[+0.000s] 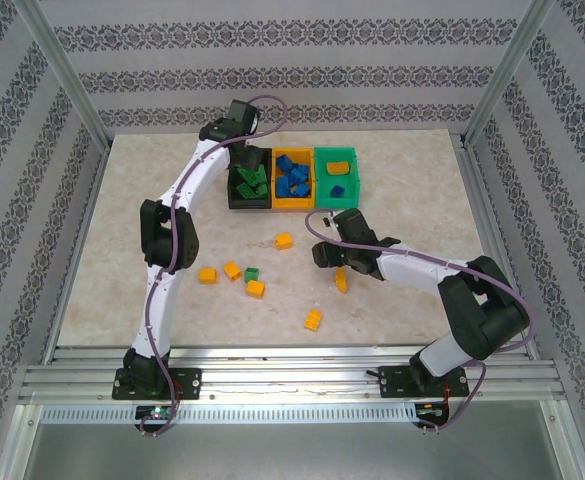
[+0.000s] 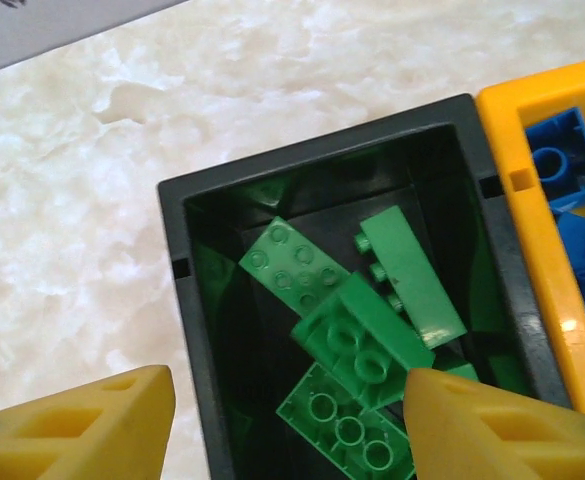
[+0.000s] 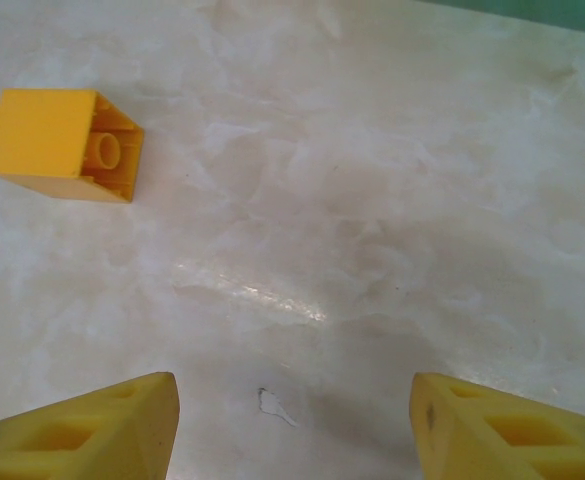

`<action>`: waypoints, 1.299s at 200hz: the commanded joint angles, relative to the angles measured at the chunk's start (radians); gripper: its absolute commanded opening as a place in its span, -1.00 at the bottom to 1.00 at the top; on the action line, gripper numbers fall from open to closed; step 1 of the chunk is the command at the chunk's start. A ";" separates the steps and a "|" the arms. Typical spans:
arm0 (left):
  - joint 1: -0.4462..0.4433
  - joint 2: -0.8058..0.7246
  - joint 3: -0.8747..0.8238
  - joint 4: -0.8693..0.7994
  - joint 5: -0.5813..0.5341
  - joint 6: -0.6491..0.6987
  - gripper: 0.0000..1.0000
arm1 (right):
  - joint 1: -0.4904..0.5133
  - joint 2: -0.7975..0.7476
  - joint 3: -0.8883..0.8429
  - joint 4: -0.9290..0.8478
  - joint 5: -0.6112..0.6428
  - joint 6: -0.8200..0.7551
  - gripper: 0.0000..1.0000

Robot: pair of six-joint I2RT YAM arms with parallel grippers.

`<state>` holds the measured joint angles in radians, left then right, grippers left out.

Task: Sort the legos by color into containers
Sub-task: Place the lego in the container, then pick up the lego from the center of the table.

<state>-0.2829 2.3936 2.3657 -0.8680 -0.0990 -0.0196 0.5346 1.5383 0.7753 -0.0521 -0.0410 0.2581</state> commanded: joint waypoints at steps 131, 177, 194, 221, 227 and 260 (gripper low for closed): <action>-0.135 -0.670 -1.117 0.207 0.389 -0.181 0.34 | 0.021 0.048 0.050 -0.007 0.021 -0.016 0.26; -0.257 -0.603 -1.111 0.029 0.254 -0.172 0.33 | 0.021 0.049 0.050 -0.008 0.030 -0.019 0.26; -0.283 -0.594 -1.110 -0.001 0.223 -0.182 0.30 | 0.020 0.045 0.048 -0.006 0.032 -0.019 0.27; -0.291 -0.585 -1.131 -0.007 0.158 -0.216 0.28 | 0.020 0.045 0.049 -0.015 0.039 -0.023 0.27; -0.291 -0.577 -1.131 -0.003 0.151 -0.219 0.28 | 0.020 0.041 0.047 -0.014 0.038 -0.023 0.26; -0.292 -0.519 -1.110 0.038 0.195 -0.230 0.26 | 0.021 0.042 0.048 -0.014 0.041 -0.023 0.27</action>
<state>-0.5694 1.8168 1.2503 -0.8169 0.0959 -0.2192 0.5415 1.5799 0.8032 -0.0559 -0.0227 0.2543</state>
